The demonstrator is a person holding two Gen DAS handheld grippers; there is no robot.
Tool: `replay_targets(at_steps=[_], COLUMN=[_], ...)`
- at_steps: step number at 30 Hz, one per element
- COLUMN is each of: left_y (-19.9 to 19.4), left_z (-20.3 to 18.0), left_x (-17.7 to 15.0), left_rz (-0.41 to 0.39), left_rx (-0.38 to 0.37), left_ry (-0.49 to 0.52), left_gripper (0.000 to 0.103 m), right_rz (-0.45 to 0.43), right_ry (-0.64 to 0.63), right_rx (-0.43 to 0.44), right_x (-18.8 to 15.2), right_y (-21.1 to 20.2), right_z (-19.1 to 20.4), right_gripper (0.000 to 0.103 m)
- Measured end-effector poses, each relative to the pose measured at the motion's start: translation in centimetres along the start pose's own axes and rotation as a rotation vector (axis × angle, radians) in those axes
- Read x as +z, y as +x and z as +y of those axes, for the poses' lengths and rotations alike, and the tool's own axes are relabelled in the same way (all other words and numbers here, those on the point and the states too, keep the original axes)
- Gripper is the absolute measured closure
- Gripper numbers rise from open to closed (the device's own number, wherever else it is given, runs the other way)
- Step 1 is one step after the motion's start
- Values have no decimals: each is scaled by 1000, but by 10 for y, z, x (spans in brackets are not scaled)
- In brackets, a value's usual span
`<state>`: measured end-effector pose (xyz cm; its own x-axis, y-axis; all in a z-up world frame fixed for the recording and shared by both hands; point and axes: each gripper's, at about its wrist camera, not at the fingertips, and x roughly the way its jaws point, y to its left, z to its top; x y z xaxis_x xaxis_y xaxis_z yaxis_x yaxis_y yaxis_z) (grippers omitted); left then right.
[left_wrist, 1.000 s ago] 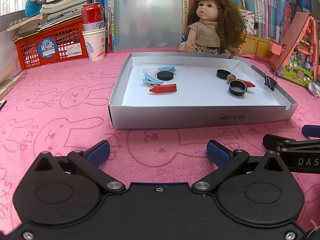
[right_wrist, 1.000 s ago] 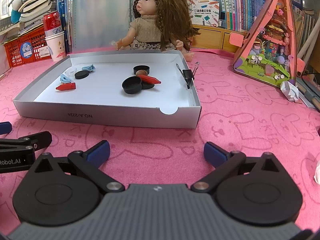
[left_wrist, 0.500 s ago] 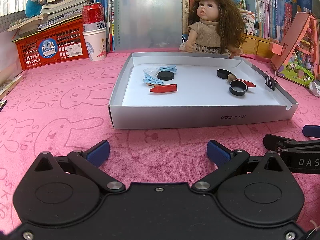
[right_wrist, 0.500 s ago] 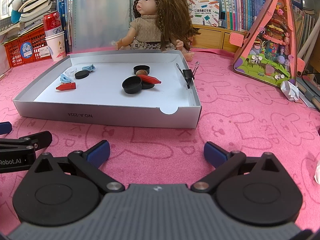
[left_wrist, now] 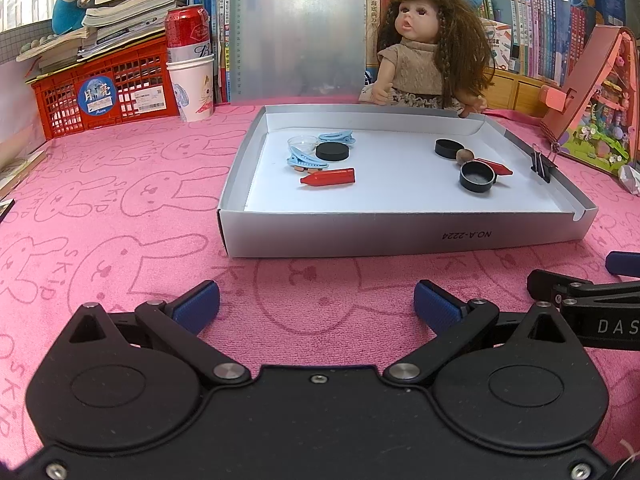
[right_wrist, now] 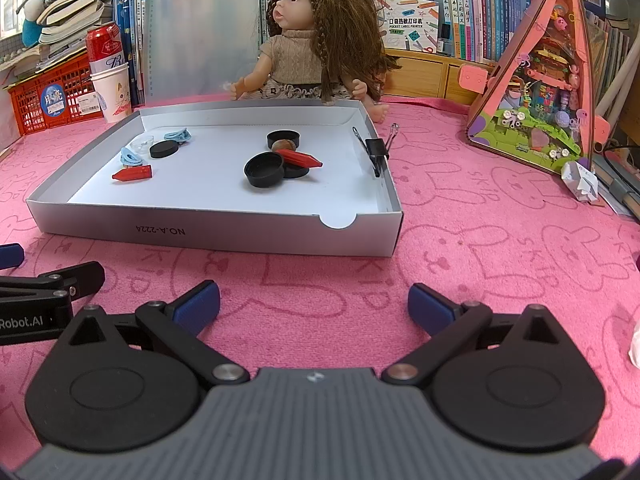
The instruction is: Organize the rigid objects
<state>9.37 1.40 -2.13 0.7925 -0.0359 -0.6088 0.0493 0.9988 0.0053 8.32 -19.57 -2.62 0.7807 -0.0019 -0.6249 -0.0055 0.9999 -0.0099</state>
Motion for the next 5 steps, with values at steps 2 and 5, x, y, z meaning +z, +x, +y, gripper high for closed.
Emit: replay_targets(at_steps=[2,5], left_y=[0,0], left_z=[1,1], left_x=[0,0], left_rz=[0,0], left_rx=[1,0], left_ry=[-1,-1], left_gripper=[0,0], right_rz=[0,0], right_ry=[0,0], right_rx=[0,0], right_x=[0,0], right_y=[0,0], right_z=[0,0], right_gripper=[0,0])
